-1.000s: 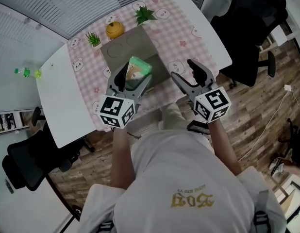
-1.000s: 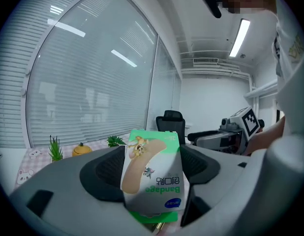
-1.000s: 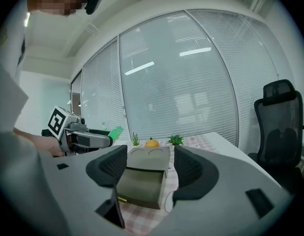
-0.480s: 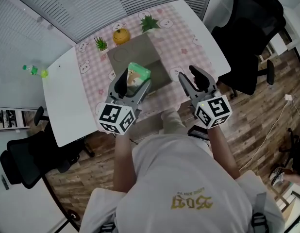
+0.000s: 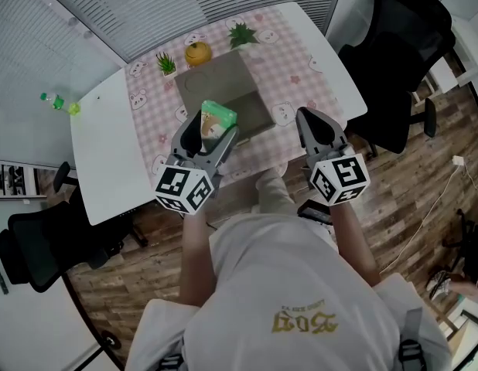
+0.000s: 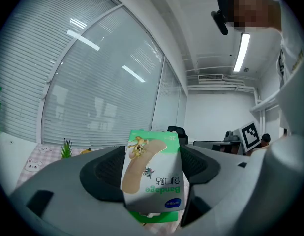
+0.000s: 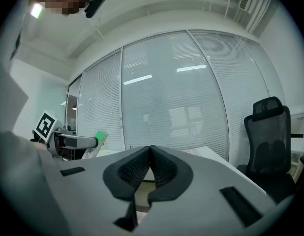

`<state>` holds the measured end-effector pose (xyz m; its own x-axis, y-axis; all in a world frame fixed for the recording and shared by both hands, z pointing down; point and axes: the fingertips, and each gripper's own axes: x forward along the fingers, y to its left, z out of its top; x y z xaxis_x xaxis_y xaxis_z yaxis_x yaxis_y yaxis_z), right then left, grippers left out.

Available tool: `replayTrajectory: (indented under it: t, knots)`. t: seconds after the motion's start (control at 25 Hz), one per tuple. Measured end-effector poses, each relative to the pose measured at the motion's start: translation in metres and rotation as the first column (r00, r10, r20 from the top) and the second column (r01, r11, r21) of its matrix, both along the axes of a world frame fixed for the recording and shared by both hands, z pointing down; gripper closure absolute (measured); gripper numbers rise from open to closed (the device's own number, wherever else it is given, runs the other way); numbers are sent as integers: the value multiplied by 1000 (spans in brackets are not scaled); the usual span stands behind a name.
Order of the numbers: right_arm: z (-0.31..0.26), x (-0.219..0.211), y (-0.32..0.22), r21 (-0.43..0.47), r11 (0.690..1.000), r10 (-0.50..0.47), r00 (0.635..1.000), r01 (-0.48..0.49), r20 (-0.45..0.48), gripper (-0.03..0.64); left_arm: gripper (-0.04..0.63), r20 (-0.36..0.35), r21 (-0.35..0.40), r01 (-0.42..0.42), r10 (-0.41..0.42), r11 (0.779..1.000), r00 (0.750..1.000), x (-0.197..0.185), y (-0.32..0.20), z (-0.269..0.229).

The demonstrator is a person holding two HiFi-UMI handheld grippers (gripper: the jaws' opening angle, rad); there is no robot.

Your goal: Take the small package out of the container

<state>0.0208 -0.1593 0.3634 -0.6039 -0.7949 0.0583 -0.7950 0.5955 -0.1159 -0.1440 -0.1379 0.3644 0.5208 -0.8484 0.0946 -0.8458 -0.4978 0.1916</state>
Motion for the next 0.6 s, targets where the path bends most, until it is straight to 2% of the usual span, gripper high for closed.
replayTrajectory:
  t: [0.6]
  knots:
    - [1, -5, 5, 6, 1000, -3, 1000, 3, -22, 604, 233, 15, -10, 8, -8, 1000, 1000, -3, 6, 7]
